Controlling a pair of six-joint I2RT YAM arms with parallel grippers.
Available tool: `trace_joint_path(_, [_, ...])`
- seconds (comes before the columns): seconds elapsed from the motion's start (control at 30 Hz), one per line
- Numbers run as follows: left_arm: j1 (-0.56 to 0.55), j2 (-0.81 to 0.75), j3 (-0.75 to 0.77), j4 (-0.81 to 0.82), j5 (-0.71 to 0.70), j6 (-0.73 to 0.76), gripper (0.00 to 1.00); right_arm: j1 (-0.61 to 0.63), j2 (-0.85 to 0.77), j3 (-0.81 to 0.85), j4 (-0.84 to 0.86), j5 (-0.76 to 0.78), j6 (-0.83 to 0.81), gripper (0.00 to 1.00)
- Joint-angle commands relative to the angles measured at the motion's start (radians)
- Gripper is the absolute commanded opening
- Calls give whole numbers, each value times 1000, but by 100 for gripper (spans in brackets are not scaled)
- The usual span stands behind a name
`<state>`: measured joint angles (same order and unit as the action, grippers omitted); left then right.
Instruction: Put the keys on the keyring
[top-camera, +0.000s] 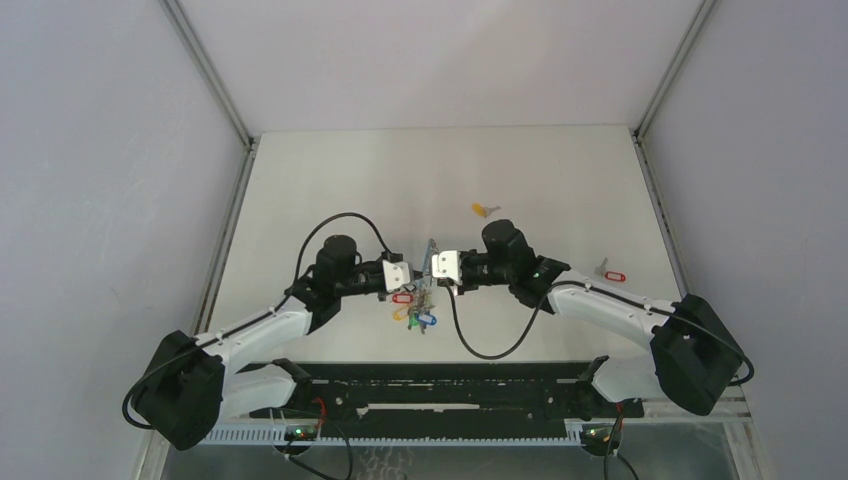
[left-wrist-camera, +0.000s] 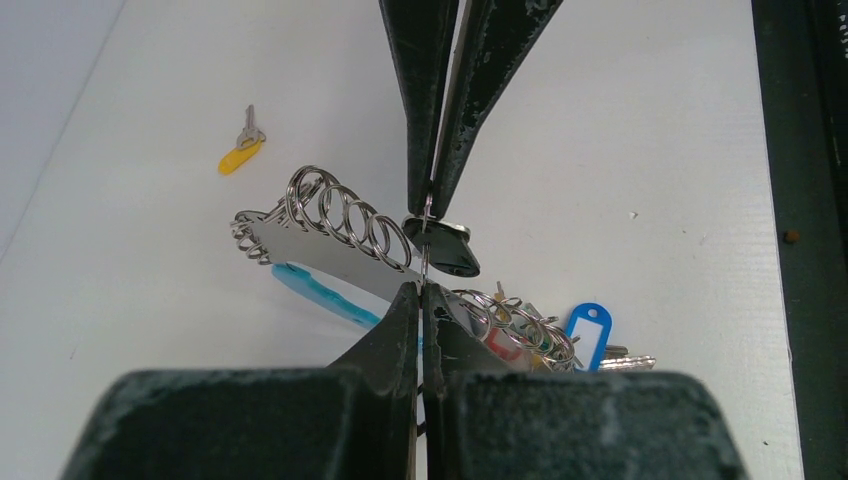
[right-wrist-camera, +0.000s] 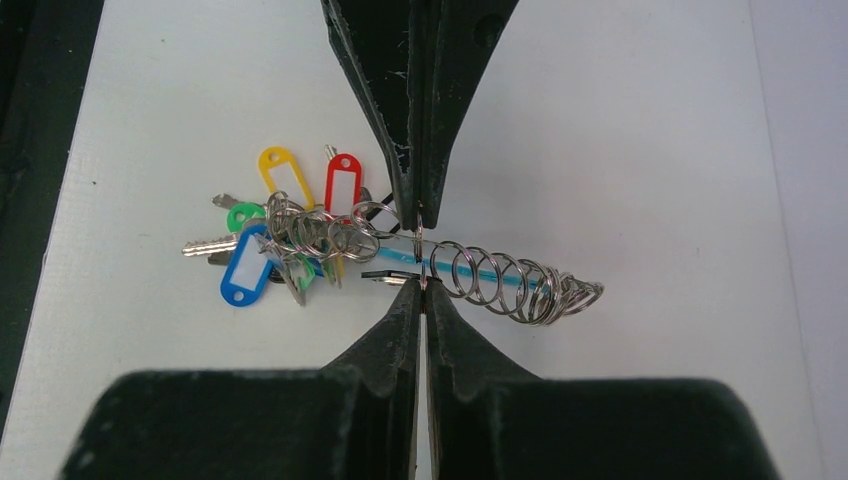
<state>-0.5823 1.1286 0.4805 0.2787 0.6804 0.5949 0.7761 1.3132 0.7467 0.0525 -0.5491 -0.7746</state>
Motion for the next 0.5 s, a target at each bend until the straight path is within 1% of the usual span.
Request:
trace_joint_path(0.0, [-6,-25,32,38,37,20,0,12,8,52,13,16,-24,0])
trace_joint_path(0.37, [-7,-16,34,38,37,20,0,20,19,73,-41,25,-25,0])
trace_joint_path(0.47, [-7,-15,33,38,30,21,0,21,19,74,-56,37,-51,0])
